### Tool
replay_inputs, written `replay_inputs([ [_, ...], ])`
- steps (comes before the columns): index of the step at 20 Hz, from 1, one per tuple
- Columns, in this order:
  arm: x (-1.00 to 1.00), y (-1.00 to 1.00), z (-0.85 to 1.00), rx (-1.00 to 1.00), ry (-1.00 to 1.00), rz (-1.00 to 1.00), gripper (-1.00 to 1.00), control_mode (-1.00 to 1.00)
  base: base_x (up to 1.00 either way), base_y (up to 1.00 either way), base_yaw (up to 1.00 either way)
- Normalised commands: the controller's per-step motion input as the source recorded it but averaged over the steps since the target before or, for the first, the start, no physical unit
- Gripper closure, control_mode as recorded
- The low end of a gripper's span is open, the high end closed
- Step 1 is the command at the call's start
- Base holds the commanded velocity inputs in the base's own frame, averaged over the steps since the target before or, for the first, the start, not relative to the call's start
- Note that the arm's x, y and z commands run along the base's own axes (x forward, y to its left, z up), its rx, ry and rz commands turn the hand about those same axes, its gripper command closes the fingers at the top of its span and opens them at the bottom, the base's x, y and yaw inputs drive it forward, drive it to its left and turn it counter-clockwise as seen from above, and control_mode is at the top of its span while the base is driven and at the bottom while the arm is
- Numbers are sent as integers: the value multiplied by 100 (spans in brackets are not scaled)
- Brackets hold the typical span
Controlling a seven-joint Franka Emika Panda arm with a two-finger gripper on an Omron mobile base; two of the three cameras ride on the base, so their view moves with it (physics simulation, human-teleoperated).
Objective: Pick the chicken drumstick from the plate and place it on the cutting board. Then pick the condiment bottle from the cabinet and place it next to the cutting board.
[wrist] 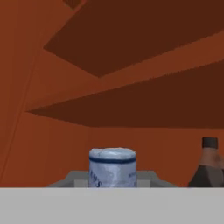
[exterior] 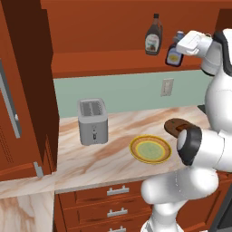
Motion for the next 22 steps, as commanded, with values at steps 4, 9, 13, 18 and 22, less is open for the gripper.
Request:
replay_inputs([
  [4,-55,15,23,0,-7,1,100,-100,0,0,0],
  [9,-62,10,13,-2,-4,1,100,-100,0,0,0],
  [13,-68,9,0,-4,0,2,100,-100,0,0,0],
  [18,-67,13,0,-4,0,4,100,-100,0,0,0],
  [22,-72,20,1,-1,0,6,100,-100,0,0,0],
])
